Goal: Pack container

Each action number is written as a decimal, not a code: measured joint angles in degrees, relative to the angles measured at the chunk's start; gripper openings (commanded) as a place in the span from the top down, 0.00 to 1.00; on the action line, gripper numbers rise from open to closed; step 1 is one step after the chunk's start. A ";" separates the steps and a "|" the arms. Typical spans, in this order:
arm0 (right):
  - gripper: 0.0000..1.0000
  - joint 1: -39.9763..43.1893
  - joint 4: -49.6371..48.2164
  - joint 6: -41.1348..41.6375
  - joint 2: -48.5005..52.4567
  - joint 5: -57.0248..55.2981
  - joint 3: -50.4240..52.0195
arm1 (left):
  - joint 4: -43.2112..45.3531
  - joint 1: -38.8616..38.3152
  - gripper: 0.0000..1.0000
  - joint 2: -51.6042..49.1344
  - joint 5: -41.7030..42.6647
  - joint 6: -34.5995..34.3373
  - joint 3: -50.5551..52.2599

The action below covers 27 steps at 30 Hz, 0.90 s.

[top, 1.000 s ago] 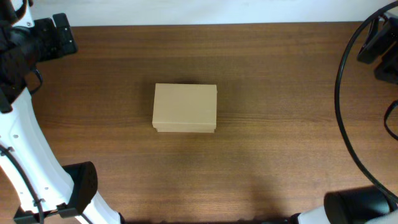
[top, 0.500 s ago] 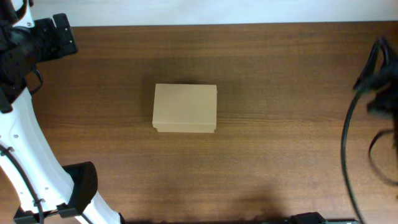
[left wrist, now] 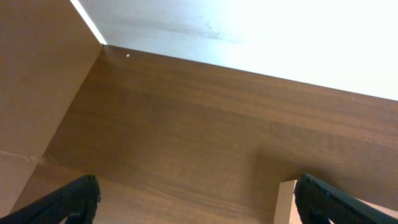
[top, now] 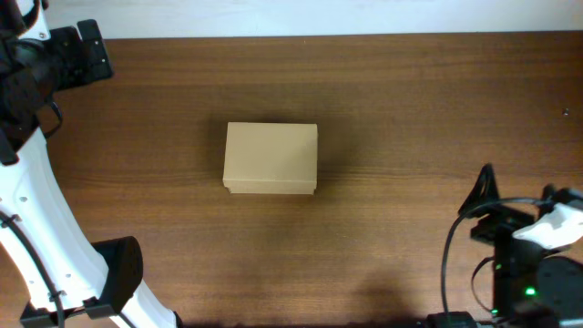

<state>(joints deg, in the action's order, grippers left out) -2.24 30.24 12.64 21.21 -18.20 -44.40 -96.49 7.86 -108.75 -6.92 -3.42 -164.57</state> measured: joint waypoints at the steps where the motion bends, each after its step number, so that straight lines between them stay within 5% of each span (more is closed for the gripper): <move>1: 0.01 0.42 -2.01 0.00 -1.90 0.02 3.17 | 0.00 0.00 0.00 0.00 0.00 0.00 0.00; 11: 0.01 1.11 -11.23 -0.02 -17.22 0.00 23.89 | 0.00 0.00 0.00 0.00 -0.02 0.00 0.00; 27: 0.01 2.03 -12.22 0.00 -18.82 0.00 33.90 | 0.00 0.00 0.00 0.00 0.00 0.00 0.00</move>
<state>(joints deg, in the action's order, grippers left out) -0.21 18.02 12.64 2.39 -18.20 -10.50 -96.49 7.86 -108.75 -6.92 -3.42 -164.57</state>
